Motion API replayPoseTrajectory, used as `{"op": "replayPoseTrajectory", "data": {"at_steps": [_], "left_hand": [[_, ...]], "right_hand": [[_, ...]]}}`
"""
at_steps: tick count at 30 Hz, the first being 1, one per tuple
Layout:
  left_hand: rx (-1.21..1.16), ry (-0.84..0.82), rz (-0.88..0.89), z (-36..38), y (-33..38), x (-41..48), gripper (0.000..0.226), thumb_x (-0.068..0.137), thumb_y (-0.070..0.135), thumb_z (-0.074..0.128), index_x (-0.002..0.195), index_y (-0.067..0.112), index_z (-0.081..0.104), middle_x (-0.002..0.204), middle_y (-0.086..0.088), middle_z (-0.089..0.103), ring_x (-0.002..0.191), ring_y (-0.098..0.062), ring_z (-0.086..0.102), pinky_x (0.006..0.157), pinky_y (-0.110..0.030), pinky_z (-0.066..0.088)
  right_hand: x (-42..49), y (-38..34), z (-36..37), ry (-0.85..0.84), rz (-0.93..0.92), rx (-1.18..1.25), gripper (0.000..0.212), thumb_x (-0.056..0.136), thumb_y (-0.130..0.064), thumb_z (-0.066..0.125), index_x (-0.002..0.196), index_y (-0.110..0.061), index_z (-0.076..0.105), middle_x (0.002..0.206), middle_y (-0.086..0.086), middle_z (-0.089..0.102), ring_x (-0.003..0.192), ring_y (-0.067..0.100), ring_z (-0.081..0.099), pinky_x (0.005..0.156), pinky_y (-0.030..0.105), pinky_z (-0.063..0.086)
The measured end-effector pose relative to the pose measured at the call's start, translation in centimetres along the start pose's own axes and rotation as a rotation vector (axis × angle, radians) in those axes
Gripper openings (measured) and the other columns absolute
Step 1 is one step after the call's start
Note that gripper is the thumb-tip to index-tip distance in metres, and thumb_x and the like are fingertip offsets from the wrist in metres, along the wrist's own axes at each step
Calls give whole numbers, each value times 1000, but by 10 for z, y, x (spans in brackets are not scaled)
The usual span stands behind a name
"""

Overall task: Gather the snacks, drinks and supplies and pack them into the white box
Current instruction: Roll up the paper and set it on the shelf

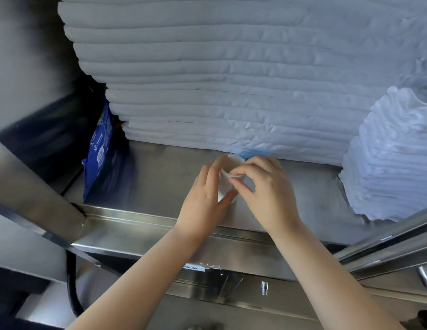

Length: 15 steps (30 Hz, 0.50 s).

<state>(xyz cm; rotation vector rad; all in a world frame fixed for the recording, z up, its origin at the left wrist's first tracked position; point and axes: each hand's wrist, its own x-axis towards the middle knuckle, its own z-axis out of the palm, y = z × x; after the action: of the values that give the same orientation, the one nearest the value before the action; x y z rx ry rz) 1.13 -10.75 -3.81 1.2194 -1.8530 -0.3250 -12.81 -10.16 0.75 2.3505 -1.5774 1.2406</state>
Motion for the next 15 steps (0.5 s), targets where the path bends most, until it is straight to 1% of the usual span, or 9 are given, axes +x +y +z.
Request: {"op": "replayPoseTrajectory", "data": {"at_steps": [2, 4, 6, 8, 10, 13, 14, 15], "left_hand": [[2, 45, -48, 0, -3, 4, 69, 84, 22, 68, 141, 11, 31, 122, -5, 50, 104, -13, 47, 88, -19, 38], [14, 60, -70, -3, -9, 12, 68, 85, 19, 67, 141, 6, 31, 129, -8, 48, 111, -13, 43, 91, -16, 33], [2, 49, -94, -7, -18, 24, 68, 86, 18, 65, 142, 7, 29, 137, -7, 44, 118, -11, 38, 91, -9, 28], [-17, 43, -126, -11, -27, 36, 69, 87, 16, 63, 145, 12, 25, 140, -4, 41, 121, -9, 36, 85, -5, 28], [-21, 35, -146, -15, -36, 47, 71, 87, 15, 62, 146, 17, 22, 138, -3, 40, 118, -10, 40, 77, -10, 32], [-12, 38, -132, -19, -51, 57, 72, 87, 17, 61, 147, 19, 21, 134, -4, 39, 98, -10, 48, 64, -19, 36], [-17, 30, -129, -19, -56, 59, 72, 87, 16, 61, 147, 19, 21, 134, -5, 38, 94, -10, 47, 62, -19, 35], [-28, 20, -134, -18, -60, 60, 73, 87, 16, 60, 147, 19, 20, 135, -6, 37, 94, -9, 47, 60, -17, 33]], "right_hand": [[5, -1, 8, 26, 4, 24, 8, 80, -20, 75, 84, -13, 72, 80, -3, 64, 80, 25, 58, 71, 30, 45], [14, -1, 18, 44, -7, 33, 8, 79, -19, 75, 85, -14, 73, 80, -3, 64, 80, 24, 58, 70, 27, 44], [26, -3, 29, 52, -22, 34, 8, 80, -19, 74, 86, -14, 73, 81, -4, 64, 81, 22, 58, 68, 25, 43], [39, -4, 39, 43, -20, 32, 8, 81, -19, 72, 87, -14, 73, 82, -3, 65, 83, 21, 57, 67, 26, 44], [51, -5, 47, 29, -13, 17, 8, 82, -18, 71, 89, -13, 73, 82, -2, 65, 83, 21, 57, 66, 28, 47], [66, -7, 58, 17, -17, -13, 10, 83, -19, 70, 90, -13, 74, 84, -1, 66, 85, 23, 57, 66, 31, 48], [69, -7, 63, 20, -15, -27, 10, 83, -20, 69, 90, -14, 74, 84, -1, 65, 85, 23, 57, 65, 31, 48], [70, -7, 66, 29, -7, -33, 10, 83, -20, 69, 90, -14, 74, 84, -1, 65, 84, 22, 57, 65, 31, 48]]}}
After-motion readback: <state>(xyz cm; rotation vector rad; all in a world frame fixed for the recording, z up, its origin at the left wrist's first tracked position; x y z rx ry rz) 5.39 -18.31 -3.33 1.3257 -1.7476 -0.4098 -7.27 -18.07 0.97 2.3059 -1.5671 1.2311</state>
